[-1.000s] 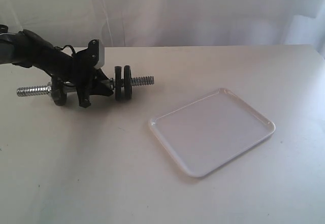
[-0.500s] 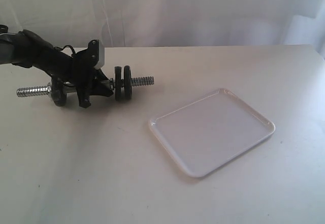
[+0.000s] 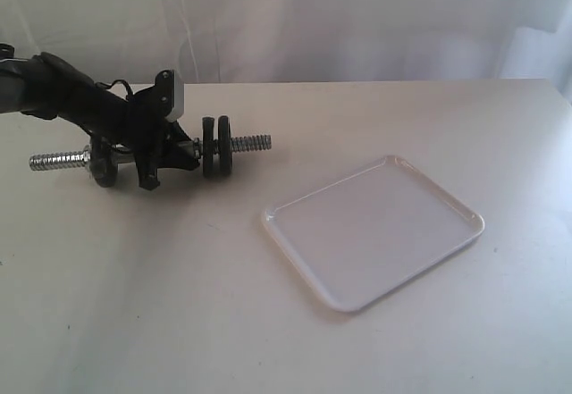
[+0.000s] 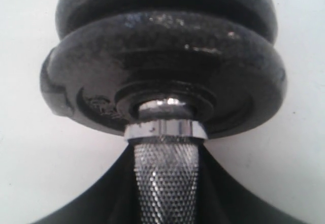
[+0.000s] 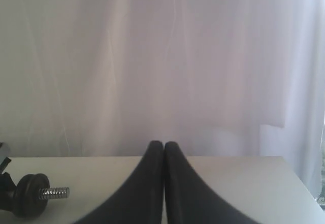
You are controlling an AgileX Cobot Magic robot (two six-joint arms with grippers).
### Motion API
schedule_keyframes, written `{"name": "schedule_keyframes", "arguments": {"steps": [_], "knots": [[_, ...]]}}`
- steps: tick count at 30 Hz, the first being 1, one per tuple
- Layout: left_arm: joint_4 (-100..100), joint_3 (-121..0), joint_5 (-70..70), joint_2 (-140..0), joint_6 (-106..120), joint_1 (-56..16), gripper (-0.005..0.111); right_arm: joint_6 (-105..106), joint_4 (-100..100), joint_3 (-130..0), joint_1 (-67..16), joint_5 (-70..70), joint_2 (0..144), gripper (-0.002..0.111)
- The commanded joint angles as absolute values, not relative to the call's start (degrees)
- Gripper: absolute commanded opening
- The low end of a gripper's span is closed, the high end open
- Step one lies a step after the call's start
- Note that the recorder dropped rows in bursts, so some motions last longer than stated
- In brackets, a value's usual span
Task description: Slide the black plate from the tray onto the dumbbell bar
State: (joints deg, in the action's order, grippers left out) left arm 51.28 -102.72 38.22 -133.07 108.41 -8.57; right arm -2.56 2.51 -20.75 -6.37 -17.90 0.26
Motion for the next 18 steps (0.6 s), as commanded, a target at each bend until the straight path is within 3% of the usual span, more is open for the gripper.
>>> {"name": "schedule_keyframes", "arguments": {"steps": [1, 10, 18], "knots": [[78.32, -103.38, 41.48, -128.32, 105.53, -8.74, 0.0, -3.31, 2.03, -14.31, -6.28, -12.64, 0.0, 0.0], [81.66, -103.38, 40.37, -128.32, 105.1, -10.16, 0.0, -5.51, 3.27, 0.0, -6.28, -7.33, 0.0, 0.0], [84.39, -103.38, 35.18, -128.32, 105.8, -15.7, 0.0, -7.83, 3.37, 0.0, -6.28, -8.62, 0.0, 0.0]]}}
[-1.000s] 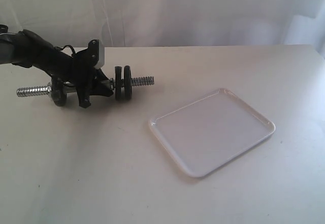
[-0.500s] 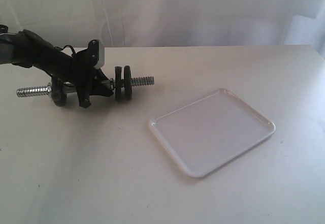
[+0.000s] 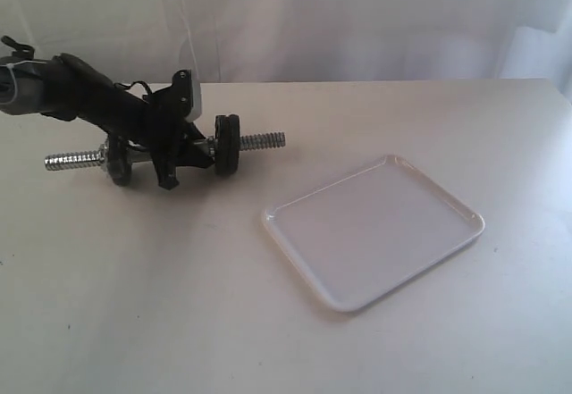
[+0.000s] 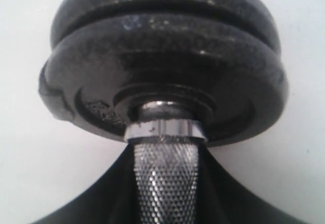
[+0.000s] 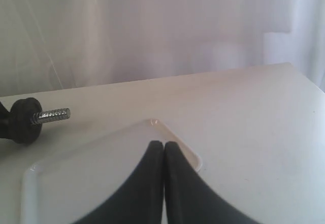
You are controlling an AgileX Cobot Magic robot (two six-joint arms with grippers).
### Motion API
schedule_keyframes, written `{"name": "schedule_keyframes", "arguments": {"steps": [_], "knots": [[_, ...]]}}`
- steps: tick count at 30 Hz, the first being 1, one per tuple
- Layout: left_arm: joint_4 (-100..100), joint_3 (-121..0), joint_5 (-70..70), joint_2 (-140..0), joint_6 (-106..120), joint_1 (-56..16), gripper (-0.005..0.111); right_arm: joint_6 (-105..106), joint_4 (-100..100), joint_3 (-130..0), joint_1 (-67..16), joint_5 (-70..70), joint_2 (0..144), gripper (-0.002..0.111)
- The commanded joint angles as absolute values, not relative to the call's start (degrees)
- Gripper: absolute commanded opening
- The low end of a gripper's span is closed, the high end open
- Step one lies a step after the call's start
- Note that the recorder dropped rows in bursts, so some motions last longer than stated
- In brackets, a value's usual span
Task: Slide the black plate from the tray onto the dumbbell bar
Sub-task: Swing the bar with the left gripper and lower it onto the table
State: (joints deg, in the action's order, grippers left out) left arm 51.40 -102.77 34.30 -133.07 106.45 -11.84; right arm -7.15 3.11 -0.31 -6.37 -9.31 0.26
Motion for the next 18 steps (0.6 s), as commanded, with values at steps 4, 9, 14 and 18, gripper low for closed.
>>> {"name": "schedule_keyframes", "arguments": {"steps": [4, 9, 14, 18], "knots": [[87.18, -103.38, 35.18, -128.32, 106.33, -17.37, 0.0, -7.83, 3.37, 0.0, -6.28, -8.62, 0.0, 0.0], [89.56, -105.31, 33.98, -128.32, 104.91, -20.24, 0.0, -7.83, 3.37, 0.0, -6.28, -8.75, 0.0, 0.0], [89.56, -108.48, 32.04, -128.32, 102.32, -22.09, 0.0, -7.83, 3.37, 0.0, -6.28, -8.75, 0.0, 0.0], [89.94, -109.24, 28.39, -128.32, 100.38, -22.98, 0.0, -7.83, 3.37, 0.0, -6.28, -8.75, 0.0, 0.0]]}}
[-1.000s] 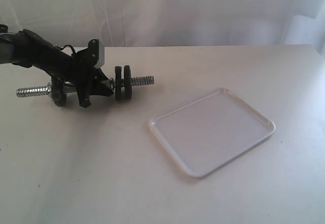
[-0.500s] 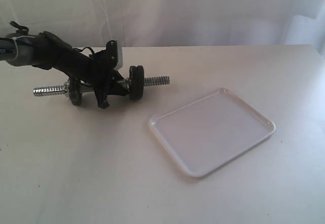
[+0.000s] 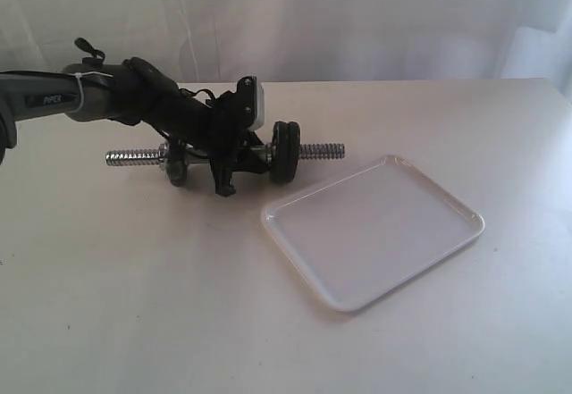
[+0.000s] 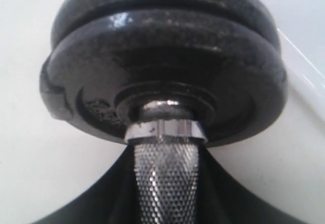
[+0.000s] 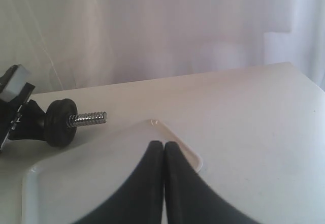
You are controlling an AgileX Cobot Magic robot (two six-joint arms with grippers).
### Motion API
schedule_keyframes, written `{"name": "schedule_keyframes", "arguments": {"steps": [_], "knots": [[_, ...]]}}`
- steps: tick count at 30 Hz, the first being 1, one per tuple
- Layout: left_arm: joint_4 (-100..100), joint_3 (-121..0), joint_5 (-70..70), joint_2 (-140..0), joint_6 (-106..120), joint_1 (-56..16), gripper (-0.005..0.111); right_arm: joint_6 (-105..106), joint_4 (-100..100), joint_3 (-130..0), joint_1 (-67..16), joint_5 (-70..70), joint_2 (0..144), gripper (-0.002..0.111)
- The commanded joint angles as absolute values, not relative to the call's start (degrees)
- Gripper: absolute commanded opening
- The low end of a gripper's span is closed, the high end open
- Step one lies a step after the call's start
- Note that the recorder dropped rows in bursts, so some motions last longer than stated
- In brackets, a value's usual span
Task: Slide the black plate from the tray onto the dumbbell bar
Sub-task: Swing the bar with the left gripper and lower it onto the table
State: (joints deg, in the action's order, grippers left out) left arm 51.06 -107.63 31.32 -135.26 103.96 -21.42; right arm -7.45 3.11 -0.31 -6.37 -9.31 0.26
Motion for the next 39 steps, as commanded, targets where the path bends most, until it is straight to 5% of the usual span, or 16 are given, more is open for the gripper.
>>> {"name": "schedule_keyframes", "arguments": {"steps": [1, 39], "knots": [[89.94, -109.24, 28.0, -128.32, 100.12, -23.13, 0.0, -7.83, 3.37, 0.0, -6.28, -8.75, 0.0, 0.0], [89.06, -109.08, 9.66, -129.53, 92.58, -28.18, 0.0, -7.83, 3.37, 0.0, -6.28, -8.76, 0.0, 0.0]]}}
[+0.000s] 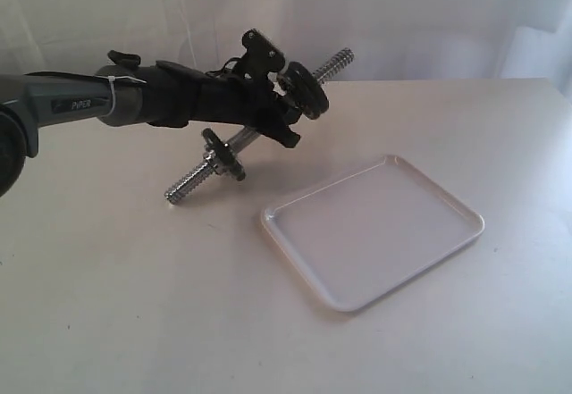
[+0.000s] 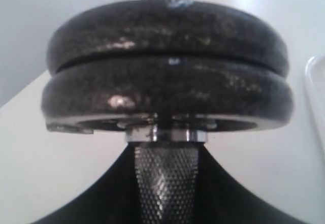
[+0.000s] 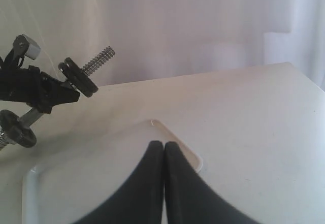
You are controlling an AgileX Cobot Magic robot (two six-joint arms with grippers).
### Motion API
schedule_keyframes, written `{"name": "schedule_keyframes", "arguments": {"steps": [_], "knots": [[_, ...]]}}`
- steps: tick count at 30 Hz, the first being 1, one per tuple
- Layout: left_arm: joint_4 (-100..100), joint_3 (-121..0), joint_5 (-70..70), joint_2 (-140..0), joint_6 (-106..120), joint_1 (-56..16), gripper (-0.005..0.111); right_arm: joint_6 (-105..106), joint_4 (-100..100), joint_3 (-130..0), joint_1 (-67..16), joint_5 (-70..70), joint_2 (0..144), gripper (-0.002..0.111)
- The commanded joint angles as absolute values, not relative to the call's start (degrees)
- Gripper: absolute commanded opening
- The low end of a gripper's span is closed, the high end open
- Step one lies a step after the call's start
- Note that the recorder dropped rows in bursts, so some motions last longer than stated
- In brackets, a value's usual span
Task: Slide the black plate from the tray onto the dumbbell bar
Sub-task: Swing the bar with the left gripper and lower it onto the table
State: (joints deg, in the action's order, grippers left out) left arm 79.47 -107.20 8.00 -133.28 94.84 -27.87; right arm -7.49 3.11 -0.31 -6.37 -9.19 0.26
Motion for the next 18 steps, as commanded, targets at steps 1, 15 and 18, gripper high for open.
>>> {"name": "schedule_keyframes", "arguments": {"steps": [1, 15, 18], "knots": [[88.08, -108.71, 9.61, -129.53, 92.53, -28.18, 0.0, -7.83, 3.37, 0.0, -6.28, -8.76, 0.0, 0.0], [50.12, -106.8, 16.19, -129.34, 67.43, -28.28, 0.0, -7.83, 3.37, 0.0, -6.28, -8.61, 0.0, 0.0], [45.61, -106.8, 17.1, -129.34, 62.26, -28.28, 0.0, -7.83, 3.37, 0.0, -6.28, -8.61, 0.0, 0.0]]}}
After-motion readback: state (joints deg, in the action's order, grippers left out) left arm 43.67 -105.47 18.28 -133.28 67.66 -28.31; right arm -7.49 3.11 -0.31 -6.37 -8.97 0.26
